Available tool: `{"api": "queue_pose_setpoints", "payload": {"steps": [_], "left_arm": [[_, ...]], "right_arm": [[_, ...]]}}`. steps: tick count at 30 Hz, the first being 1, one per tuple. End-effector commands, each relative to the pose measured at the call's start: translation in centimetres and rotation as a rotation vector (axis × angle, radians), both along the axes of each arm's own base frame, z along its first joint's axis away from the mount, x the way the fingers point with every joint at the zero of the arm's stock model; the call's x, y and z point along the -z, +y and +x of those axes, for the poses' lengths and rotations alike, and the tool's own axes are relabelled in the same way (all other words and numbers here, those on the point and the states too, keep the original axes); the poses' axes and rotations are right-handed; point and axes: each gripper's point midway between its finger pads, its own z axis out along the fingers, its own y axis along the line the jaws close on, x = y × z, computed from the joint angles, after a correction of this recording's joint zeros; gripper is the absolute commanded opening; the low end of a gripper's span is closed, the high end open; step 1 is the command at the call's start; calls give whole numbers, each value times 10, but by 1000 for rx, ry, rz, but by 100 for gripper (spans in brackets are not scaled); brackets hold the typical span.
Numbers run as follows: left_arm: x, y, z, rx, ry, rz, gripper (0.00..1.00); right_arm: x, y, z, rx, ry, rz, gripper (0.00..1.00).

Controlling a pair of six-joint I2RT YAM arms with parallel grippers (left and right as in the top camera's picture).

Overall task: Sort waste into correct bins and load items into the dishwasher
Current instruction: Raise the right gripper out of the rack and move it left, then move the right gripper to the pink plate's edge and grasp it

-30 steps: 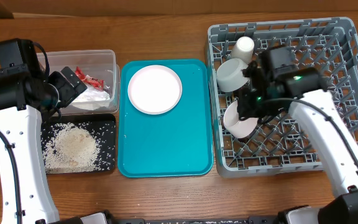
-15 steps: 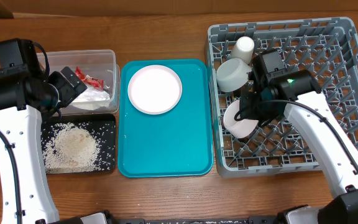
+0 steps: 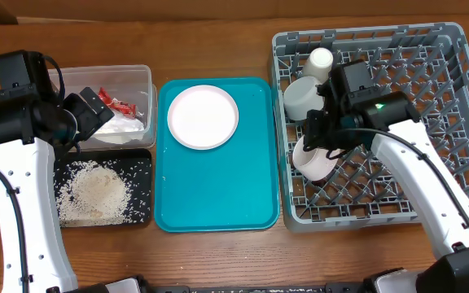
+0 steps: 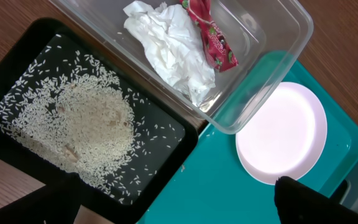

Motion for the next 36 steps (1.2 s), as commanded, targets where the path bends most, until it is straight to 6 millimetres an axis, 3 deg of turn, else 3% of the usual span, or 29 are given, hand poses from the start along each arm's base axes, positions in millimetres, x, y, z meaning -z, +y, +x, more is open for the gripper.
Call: {"api": "queue_pose_setpoints", "payload": {"steps": [1,6,13,16,22,26,30,36], "left_arm": [[2,0,1,-3,4,-6,100],[2,0,1,-3,4,-5,100],[2,0,1,-3,4,-5,100],[2,0,1,-3,4,-6,100],[2,0,1,-3,4,-6,100],[2,0,1,-2,4,-6,100],[2,0,1,-3,4,-6,100],[2,0,1,-3,4,-5,100]], "right_arm": [[2,15,-8,-40,17,24,4],[19,5,-13,-28,19,-94,5],[47,-28,-23,70,56,-262,5],[39,-40,-20,103,40,-319,4],[-1,-43,-7,124,-23,-340,4],[-21,-9,2,74,-60,-185,5],[-41,45,16,-28,-163,1,5],[-59,93,24,-97,-291,78,11]]}}
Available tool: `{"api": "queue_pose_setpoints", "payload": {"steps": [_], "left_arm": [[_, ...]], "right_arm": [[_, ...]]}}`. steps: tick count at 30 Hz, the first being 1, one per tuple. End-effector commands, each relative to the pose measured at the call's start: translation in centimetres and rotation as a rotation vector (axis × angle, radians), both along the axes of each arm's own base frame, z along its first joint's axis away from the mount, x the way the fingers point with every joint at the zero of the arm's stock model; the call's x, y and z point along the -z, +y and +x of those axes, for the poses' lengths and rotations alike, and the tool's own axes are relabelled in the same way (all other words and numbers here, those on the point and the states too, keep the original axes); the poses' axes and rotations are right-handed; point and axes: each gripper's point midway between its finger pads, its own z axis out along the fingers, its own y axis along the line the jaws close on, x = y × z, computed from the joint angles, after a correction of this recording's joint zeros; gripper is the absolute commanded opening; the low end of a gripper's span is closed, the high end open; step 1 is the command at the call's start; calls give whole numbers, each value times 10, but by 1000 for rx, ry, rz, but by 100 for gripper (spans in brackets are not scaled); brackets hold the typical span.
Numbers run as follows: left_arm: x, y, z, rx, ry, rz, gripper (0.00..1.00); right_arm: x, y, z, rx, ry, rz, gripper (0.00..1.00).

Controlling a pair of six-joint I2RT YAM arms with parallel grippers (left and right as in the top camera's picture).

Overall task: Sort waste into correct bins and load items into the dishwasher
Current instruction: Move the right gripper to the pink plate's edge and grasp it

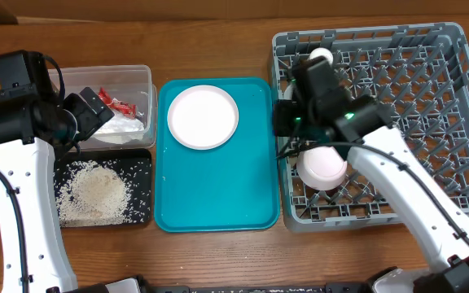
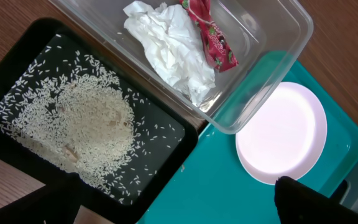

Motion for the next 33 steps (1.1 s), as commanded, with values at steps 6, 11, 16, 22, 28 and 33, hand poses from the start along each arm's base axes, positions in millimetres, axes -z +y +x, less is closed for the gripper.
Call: {"api": "queue_pose_setpoints", "payload": {"steps": [6,11,16,22,28,33], "left_arm": [[2,0,1,-3,4,-5,100],[2,0,1,-3,4,-5,100],[2,0,1,-3,4,-5,100],[2,0,1,-2,4,-6,100],[2,0,1,-3,4,-6,100],[2,0,1,-2,4,-6,100]], "right_arm": [[-11,49,16,-36,-186,-46,38],[8,87,43,-203,-319,-91,79],[35,98,70,-192,-347,-95,72],[77,93,95,-145,-335,-146,59],[118,99,102,-173,-312,-182,66],[141,99,105,-177,-290,-198,53]]}}
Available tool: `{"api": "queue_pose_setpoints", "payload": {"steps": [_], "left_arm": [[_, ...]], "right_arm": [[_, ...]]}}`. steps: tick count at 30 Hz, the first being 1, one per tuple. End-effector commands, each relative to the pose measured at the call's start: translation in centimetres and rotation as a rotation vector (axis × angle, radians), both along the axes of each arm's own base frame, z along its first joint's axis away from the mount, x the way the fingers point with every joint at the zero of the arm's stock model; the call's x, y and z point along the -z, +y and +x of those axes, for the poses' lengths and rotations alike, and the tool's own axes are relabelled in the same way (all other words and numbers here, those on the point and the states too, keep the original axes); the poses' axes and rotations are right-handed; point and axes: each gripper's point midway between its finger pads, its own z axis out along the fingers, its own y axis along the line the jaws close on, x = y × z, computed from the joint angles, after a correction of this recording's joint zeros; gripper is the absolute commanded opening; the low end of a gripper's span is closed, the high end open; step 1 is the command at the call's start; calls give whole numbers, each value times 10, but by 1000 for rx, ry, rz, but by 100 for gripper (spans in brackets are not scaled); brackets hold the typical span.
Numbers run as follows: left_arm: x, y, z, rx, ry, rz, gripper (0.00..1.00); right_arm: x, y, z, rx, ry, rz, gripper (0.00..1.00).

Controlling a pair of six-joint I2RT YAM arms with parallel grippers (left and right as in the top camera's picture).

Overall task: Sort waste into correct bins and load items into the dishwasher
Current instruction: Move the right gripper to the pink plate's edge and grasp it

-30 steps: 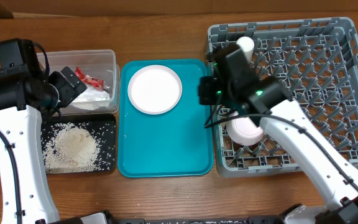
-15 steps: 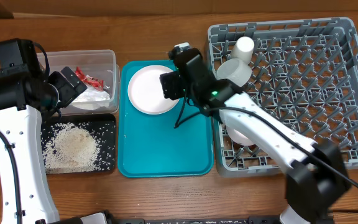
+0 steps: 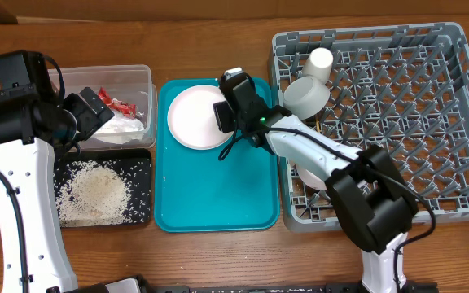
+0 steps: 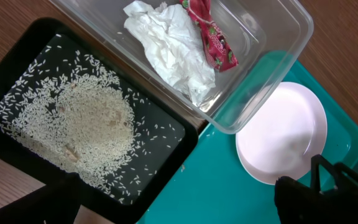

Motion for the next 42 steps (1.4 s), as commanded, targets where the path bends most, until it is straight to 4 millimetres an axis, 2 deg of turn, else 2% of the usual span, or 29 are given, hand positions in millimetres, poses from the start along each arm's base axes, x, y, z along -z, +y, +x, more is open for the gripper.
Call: {"api": "queue_pose_setpoints", "payload": {"steps": [1,8,10,15,21,42], "left_arm": [[2,0,1,-3,4,-5,100],[2,0,1,-3,4,-6,100],[2,0,1,-3,4,-6,100],[2,0,1,-3,4,-5,100],[2,0,1,-3,4,-5,100],[2,0,1,-3,4,-5,100]], "right_arm": [[8,-1,7,5,-5,-15,52],[29,-10,9,21,30,-40,48],[36,-13,9,26,40,-46,44],[38,-14,9,27,45,-50,41],[43,-15,7,31,61,-51,21],[56,-16,-5,52,132,-24,20]]}}
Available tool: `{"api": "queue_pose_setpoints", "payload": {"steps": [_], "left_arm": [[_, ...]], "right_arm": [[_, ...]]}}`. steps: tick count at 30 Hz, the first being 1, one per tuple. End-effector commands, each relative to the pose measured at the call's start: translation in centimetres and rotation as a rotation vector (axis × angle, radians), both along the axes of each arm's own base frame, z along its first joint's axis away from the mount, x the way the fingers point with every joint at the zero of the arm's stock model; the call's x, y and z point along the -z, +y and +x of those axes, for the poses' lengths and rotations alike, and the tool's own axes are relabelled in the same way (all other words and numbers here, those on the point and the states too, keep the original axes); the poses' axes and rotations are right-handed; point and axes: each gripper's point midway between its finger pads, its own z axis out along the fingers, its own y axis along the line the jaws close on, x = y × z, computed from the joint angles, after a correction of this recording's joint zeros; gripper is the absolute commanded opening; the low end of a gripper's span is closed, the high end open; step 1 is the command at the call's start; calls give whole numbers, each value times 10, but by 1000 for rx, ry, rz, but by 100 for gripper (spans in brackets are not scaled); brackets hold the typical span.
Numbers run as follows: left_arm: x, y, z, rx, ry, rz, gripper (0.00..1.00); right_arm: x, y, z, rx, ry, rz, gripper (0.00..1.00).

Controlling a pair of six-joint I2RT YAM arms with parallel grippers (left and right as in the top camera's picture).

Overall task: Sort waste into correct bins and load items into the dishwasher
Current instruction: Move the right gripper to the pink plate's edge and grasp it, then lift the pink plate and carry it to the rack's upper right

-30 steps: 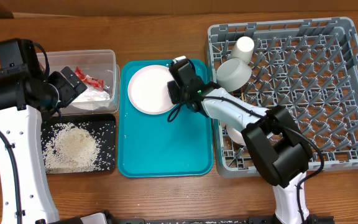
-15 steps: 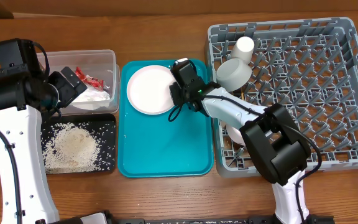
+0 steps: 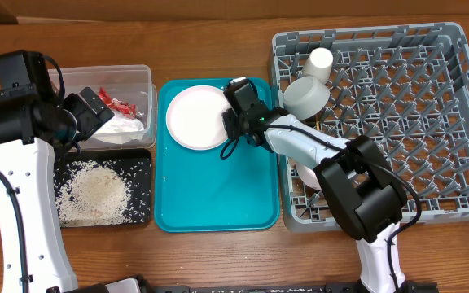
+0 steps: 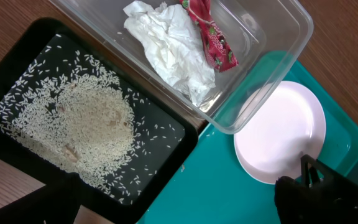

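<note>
A white plate lies flat at the back of the teal tray. My right gripper is down at the plate's right rim, fingers close together on the rim. The grey dish rack holds a white cup and a white bowl; another white piece lies partly hidden under the right arm. My left gripper hangs open and empty over the clear bin, which holds crumpled tissue and a red wrapper.
A black tray with spilled rice sits in front of the clear bin. The right arm stretches from the rack's left side across the tray's right edge. Wooden table surrounds everything.
My right gripper has dropped a little toward the front, onto the plate's right rim, with its fingers closer together. The plate has shifted slightly left. My left arm has not moved.
My right gripper was in the rack over a white bowl. Then the bowl lay in the rack and the gripper was at the rack's left edge. Then it was open over the plate's right side, and now it is on the rim. The left arm stayed still.
</note>
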Motion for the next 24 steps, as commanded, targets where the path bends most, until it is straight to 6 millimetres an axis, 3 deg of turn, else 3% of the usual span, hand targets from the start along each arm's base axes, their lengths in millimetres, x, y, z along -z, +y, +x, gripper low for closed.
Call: {"api": "queue_pose_setpoints", "payload": {"steps": [1,12,16,18,21,24], "left_arm": [[2,0,1,-3,4,-5,100],[2,0,1,-2,4,-6,100],[2,0,1,-3,4,-5,100],[2,0,1,-3,4,-5,100],[2,0,1,-3,4,-5,100],[2,0,1,-3,4,-5,100]], "right_arm": [[11,-1,-3,27,34,18,20],[32,4,2,20,30,31,26],[31,5,2,20,28,33,6],[28,5,2,20,26,34,4],[6,2,-2,17,23,33,4],[-40,1,-3,16,-15,61,4]]}}
